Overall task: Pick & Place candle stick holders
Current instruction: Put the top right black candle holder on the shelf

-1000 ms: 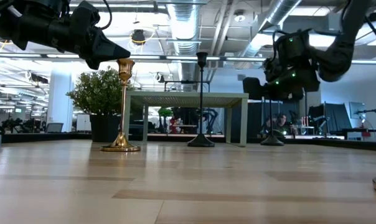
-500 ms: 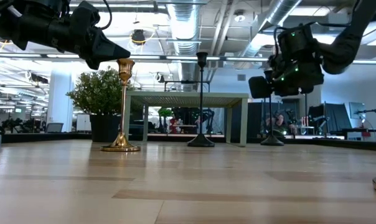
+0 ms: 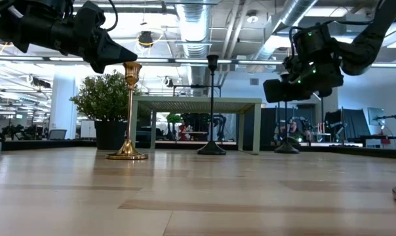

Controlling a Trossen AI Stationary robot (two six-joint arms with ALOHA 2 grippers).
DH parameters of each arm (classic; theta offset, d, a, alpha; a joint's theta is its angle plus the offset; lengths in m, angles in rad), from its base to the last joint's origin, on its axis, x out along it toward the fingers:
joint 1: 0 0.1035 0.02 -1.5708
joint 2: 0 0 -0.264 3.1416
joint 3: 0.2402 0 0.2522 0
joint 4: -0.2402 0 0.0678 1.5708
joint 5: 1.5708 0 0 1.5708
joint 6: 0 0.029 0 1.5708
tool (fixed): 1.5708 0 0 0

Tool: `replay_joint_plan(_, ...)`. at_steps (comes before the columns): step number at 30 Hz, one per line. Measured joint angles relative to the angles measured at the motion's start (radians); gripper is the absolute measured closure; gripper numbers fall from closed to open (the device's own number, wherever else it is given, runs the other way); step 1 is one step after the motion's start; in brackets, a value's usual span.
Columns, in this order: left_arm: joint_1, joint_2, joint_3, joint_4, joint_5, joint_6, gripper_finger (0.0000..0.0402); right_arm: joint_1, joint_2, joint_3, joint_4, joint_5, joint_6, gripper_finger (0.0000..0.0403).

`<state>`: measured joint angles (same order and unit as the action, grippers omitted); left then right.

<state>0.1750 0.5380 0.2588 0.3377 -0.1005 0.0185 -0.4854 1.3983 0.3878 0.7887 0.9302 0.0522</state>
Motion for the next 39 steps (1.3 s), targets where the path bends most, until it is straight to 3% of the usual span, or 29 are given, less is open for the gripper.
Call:
replay_joint_plan(4,0.000,0.000,0.000,0.000,0.000,0.000,0.0394,0.001,-0.001,0.000,0.002,-0.002,-0.022,0.0394)
replay_joint_plan(11,0.000,0.000,0.000,0.000,0.000,0.000,0.0394,0.002,-0.082,0.000,-0.014,-0.018,-0.057,0.0397)
replay_joint_plan(17,0.000,0.000,0.000,0.000,0.000,0.000,0.0394,0.000,-0.279,0.006,-0.090,-0.162,-0.063,0.0399)
replay_joint_plan(24,0.000,0.000,0.000,0.000,0.000,0.000,0.0394,-0.001,-0.464,0.173,-0.394,-0.315,-0.110,0.0401)
replay_joint_plan(29,0.000,0.000,0.000,0.000,0.000,0.000,0.0394,-0.001,-0.454,0.354,-0.537,-0.401,-0.178,0.0401)
replay_joint_plan(39,0.000,0.000,0.000,0.000,0.000,0.000,0.0394,-0.002,-0.282,0.602,-0.571,-0.664,-0.220,0.0402)
